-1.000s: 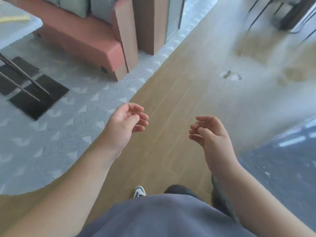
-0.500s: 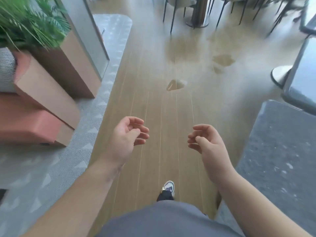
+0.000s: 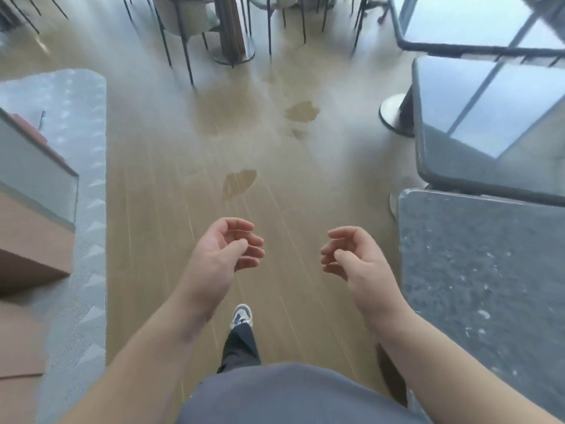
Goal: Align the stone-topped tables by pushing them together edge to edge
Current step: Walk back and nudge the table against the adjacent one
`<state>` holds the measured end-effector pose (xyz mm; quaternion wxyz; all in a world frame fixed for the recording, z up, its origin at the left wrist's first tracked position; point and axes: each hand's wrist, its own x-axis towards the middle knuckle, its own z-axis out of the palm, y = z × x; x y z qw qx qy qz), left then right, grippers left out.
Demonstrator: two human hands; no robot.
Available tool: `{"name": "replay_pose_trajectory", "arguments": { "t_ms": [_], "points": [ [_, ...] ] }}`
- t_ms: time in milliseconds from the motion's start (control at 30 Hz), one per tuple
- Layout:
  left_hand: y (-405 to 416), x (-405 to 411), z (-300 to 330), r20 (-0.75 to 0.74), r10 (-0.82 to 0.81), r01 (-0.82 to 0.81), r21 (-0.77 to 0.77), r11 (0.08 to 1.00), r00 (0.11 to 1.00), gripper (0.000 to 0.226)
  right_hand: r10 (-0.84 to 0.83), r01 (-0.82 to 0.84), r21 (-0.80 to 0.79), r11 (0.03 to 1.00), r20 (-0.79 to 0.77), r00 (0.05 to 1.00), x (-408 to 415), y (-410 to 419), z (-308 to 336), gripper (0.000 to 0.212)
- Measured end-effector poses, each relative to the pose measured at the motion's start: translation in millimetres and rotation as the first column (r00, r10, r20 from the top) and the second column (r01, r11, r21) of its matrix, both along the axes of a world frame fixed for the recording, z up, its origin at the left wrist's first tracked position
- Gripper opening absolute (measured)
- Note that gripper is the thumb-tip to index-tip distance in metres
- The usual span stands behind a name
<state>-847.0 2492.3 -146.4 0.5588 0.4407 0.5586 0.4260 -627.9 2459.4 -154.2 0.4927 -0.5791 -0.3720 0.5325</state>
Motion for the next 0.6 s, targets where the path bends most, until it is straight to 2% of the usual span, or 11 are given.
{"name": "replay_pose_trajectory", "arguments": {
  "t_ms": [167,233,333,467,600],
  "points": [
    [111,12,-16,0.084,-0.157,0.159,-0.009,0.987,0.984,0.027,-0.196,0.198,-0.042,0.979,0.029,0.980,5,65,-13,0.031],
    [162,23,-20,0.097,-0.241,0.245,-0.025,0.969,0.966,0.023,-0.294,0.296,-0.046,0.954,0.049,0.955,9,100,-14,0.031],
    [230,44,-17,0.113,-0.351,0.360,-0.071,0.930,0.930,0.030,-0.430,0.431,-0.049,0.901,0.029,0.903,15,141,-8,0.031],
    [304,92,-14,0.110,-0.550,0.558,-0.057,0.828,0.828,0.023,-0.605,0.605,-0.050,0.795,0.016,0.796,31,177,-8,0.030],
    [330,166,-22,0.066,-0.718,0.721,-0.083,0.688,0.693,0.028,-0.748,0.744,-0.092,0.661,-0.005,0.664,47,173,-17,0.030]
  ]
}}
